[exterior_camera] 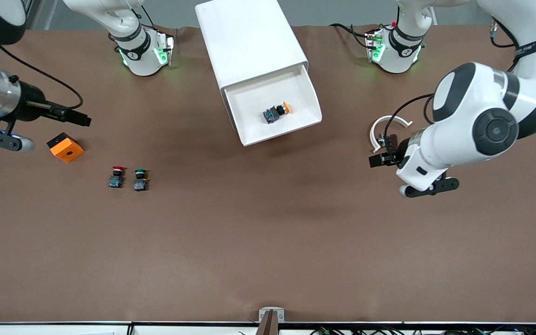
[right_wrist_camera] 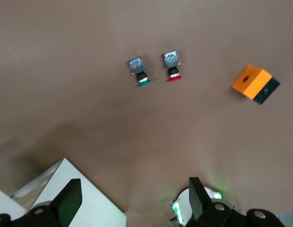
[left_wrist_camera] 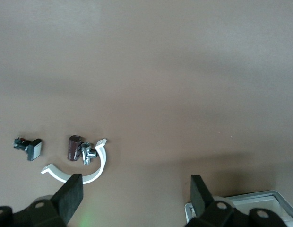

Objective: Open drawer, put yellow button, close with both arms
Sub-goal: 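Push the drawer front closed with the left gripper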

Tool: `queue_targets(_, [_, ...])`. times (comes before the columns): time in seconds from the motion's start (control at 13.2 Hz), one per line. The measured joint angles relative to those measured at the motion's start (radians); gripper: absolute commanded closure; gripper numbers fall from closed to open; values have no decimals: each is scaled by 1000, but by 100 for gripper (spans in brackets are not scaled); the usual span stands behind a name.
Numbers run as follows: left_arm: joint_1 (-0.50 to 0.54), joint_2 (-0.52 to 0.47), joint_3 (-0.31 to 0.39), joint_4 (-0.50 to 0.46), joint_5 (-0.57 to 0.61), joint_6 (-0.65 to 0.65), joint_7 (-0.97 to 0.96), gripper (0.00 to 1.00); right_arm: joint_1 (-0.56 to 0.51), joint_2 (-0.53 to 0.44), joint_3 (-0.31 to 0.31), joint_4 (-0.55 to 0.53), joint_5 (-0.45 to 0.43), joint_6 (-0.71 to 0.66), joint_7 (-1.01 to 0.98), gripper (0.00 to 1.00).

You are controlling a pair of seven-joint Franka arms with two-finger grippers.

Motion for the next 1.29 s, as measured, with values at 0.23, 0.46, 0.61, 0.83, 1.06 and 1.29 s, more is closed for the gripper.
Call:
queue_targets(0.23, [-46, 30, -1, -24, 0, 40, 0, 0, -17, -26, 0, -76, -66, 120, -125, 0])
queue_targets(0.46, [-85, 36, -8, -117, 0, 144, 0, 0, -26, -91, 0, -190, -90, 237, -209, 0])
queue_targets(0.61, [-90, 38, -37, -157, 0, 185, 0, 0, -28, -152, 1, -285, -105, 313, -227, 0])
queue_targets(0.83, [-105, 39, -85, -167, -24, 207, -40, 0, -28, -249, 10, -407, -118, 382, -233, 0])
queue_targets(1.06, [-187, 53, -96, -169, -34, 225, -162, 0, -28, -318, 15, -460, -123, 391, -241, 0])
queue_targets(1.29, [-267, 86, -98, -171, -42, 250, -249, 0, -29, -355, 12, -474, -132, 392, -288, 0])
